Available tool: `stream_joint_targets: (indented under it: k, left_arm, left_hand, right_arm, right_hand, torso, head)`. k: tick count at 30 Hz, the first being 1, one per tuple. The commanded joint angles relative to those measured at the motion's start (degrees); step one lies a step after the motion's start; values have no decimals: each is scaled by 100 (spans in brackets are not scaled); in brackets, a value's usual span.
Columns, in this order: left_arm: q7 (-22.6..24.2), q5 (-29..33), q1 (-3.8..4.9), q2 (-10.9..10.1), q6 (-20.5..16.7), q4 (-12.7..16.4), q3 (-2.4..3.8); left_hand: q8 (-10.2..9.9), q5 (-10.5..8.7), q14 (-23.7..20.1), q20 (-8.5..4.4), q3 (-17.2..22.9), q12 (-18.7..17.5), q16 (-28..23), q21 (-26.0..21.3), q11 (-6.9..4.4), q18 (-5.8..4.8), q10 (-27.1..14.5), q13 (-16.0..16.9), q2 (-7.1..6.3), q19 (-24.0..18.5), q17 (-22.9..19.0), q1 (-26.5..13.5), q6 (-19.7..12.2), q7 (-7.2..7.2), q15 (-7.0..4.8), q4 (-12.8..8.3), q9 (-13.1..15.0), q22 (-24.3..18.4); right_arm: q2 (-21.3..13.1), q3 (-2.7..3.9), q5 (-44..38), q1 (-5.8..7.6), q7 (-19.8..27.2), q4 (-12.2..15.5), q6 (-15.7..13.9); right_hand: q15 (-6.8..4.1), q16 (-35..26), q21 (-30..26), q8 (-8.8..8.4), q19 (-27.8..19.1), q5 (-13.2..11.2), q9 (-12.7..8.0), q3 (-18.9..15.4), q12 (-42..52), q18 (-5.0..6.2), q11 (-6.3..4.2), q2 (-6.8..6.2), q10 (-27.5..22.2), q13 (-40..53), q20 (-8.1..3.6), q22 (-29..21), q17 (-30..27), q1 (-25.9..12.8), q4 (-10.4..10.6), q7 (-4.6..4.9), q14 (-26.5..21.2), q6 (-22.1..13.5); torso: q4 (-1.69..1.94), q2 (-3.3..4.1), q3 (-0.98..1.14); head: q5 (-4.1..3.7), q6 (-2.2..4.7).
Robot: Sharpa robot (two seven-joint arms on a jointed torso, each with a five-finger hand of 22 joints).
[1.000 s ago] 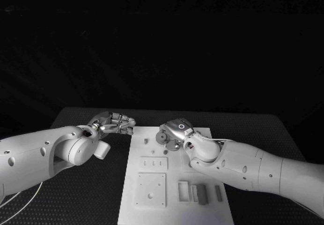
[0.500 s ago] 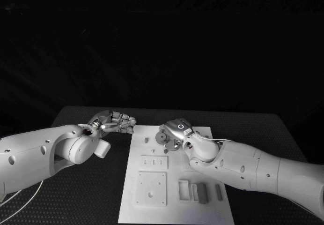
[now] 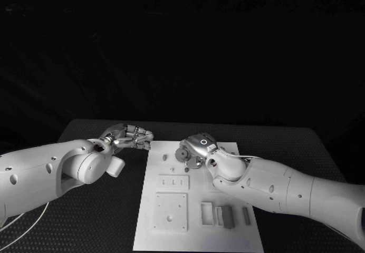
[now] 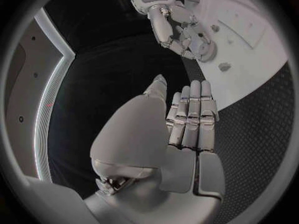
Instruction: Assemble the parts on the task board
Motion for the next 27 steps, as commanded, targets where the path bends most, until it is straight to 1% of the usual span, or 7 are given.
stream_joint_targets:
  k: [1, 8, 11, 16, 19, 21, 27]
  left_arm:
    - [30, -23, 12, 5, 77, 16, 5]
    - [28, -24, 15, 11, 79, 18, 5]
    - [28, -24, 16, 12, 82, 29, 5]
    - [23, -24, 17, 5, 56, 28, 5]
    - [23, -24, 17, 4, 49, 25, 5]
    - [24, -24, 18, 4, 50, 26, 5]
    - [24, -24, 18, -4, 50, 27, 5]
  left_hand:
    - [-29, 31, -24, -2, 4, -37, -25, -23, -3, 20, 29, 8, -15, 9, 8, -24, 8, 102, 18, -8, -6, -8]
    - [-29, 31, -23, -2, 3, -39, -27, -24, -3, 20, 29, 8, -16, 10, 10, -25, 8, 102, 18, -8, -6, -8]
    - [-30, 31, -23, -2, 3, -40, -28, -25, -3, 20, 29, 8, -16, 10, 11, -25, 8, 102, 18, -8, -7, -8]
    - [-31, 31, -23, -2, 1, -42, -29, -26, -3, 20, 28, 8, -19, 10, 13, -25, 6, 103, 18, -9, -8, -8]
    - [-39, 31, -22, -3, -1, -49, -34, -28, -1, 21, 24, 8, -29, 10, 17, -17, -7, 107, 17, -12, -12, -9]
    - [-42, 31, -21, -3, -1, -52, -36, -29, -1, 21, 23, 8, -33, 11, 20, -11, -12, 109, 17, -14, -14, -9]
    - [-45, 31, -21, -3, -2, -54, -39, -31, 1, 21, 22, 8, -33, 12, 22, -9, -16, 111, 17, -12, -15, -9]
  right_arm:
    - [0, 3, 55, 1, 27, -22, 82]
    - [11, 3, 151, 1, 62, -23, 72]
    - [-6, 3, 207, 2, 68, -18, 52]
    - [-33, 3, 266, 2, 69, -13, 3]
    - [-61, 3, 319, 2, 66, 3, -50]
    - [-108, 4, 355, 2, 60, 47, -78]
    - [-193, 6, 385, 5, 44, 114, -108]
  right_hand:
    - [12, -20, -23, -24, -21, 6, -2, -18, -35, 181, -1, -13, -31, -8, -32, 81, -12, 57, 2, 276, -31, 242]
    - [57, -41, -42, -124, -32, 8, -46, -24, -52, 181, 49, -68, -48, -28, -20, 82, -53, 69, 16, 329, -51, 93]
    - [113, -51, -55, -248, -28, 9, -112, -18, -61, 181, 108, -133, -56, -46, -14, 80, -69, 77, 56, 391, -57, -110]
    - [135, -54, -66, -356, -13, 8, -178, -3, -65, 181, 129, -254, -63, -68, -7, 80, -67, 71, 163, 412, -56, -305]
    - [141, -59, -75, -448, -2, 8, -228, 2, -70, 181, 135, -375, -77, -82, -4, 80, -70, 41, 281, 418, -58, -491]
    - [145, -62, -85, -516, 10, 9, -262, 16, -67, 181, 139, -483, -87, -92, -3, 78, -67, -17, 456, 422, -56, -648]
    - [148, -56, -88, -514, 21, 4, -264, 27, -49, 181, 143, -558, -92, -95, -12, 84, -45, -22, 611, 429, -47, -693]
  torso:
    - [4, 1, -1]
    - [-4, -1, 0]
    - [-2, -1, -2]
    - [-4, -3, 0]
    - [-5, -4, 2]
    - [-2, -4, 2]
    - [-4, -5, 0]
  head:
    - [-5, 0]
    - [6, -6]
    - [-1, -12]
    - [-2, -8]
    - [6, -13]
    - [7, -17]
    - [12, -13]
